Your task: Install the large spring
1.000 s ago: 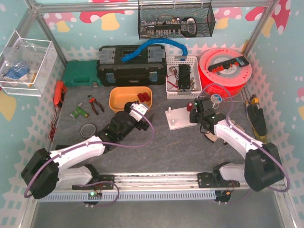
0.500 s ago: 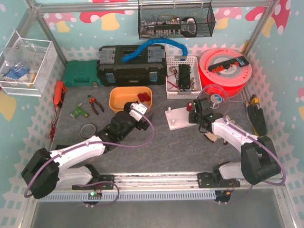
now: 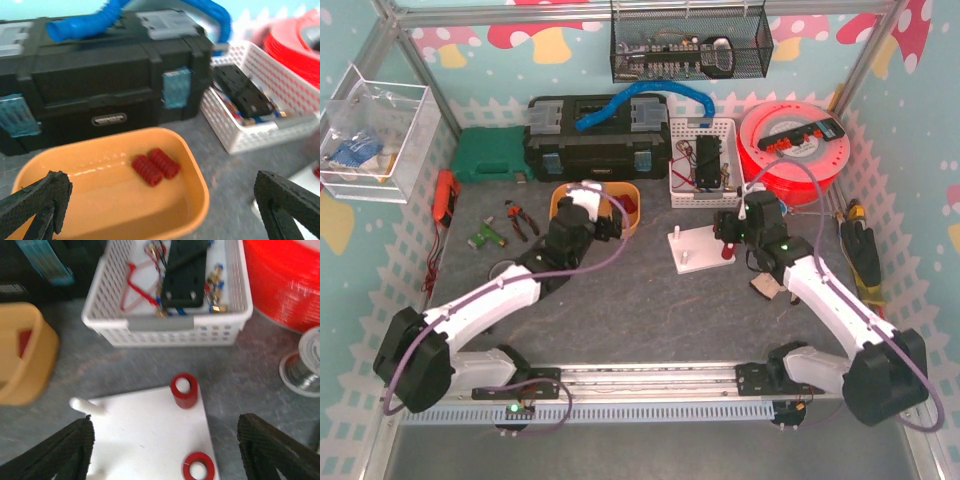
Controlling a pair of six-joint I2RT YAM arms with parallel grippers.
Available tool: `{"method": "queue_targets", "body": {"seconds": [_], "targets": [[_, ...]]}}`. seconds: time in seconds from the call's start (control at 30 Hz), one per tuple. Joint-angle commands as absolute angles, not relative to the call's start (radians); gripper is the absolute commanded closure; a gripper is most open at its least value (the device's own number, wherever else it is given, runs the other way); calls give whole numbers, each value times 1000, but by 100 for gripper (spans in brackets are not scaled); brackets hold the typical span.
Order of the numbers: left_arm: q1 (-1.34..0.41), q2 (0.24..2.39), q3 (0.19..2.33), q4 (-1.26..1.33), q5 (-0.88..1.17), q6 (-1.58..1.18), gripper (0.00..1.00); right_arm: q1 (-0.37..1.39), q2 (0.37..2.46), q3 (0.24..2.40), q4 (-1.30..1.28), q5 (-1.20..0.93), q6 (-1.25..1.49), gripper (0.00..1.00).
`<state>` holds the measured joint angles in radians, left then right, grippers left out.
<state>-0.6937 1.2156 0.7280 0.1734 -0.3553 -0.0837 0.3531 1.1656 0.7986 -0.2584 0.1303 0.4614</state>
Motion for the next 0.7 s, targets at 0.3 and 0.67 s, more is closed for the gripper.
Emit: {"method": "queue_targets", "body": {"seconds": [0.3,0.67], "targets": [[-409,1527,984,-9,-132,-527,32,357,1014,676,30,-48,492,1],[-382,1845,1188,-9,-76,-545,54,365,1004,580,99,54,473,1]]}}
